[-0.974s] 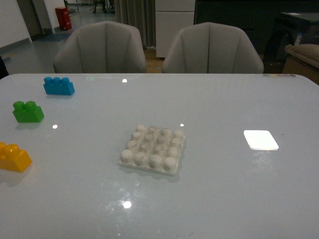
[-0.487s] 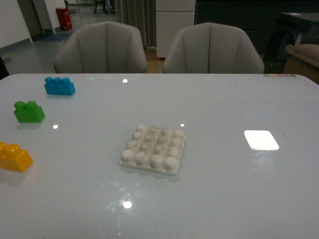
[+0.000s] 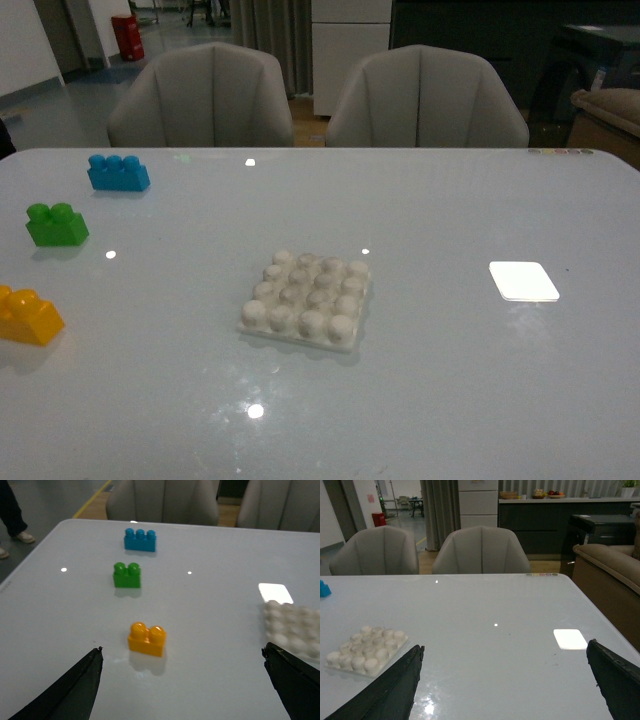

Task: Insert yellow block into base center

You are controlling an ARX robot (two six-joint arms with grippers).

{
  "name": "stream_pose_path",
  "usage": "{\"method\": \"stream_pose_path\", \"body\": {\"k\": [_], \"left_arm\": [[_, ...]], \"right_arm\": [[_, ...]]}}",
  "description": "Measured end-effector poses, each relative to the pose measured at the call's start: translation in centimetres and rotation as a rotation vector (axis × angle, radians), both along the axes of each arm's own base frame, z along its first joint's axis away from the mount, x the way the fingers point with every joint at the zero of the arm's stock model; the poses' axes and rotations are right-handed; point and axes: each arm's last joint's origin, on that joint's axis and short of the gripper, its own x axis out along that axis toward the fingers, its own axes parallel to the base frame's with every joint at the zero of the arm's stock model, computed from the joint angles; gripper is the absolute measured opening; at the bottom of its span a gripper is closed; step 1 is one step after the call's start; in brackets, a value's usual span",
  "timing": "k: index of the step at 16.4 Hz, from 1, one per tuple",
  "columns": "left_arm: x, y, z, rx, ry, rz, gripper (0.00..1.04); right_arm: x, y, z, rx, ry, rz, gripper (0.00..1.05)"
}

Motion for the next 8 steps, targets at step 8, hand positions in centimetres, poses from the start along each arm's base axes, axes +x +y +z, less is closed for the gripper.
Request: {"method": "stream_pose_path", "body": {"k": [8], "left_arm": [[14.7,4.5,-9.5,0.036,0.206,-0.070,0.98]], "right_arm": [[0.0,0.0,0.0,0.000,0.000,0.000,0.98]]}}
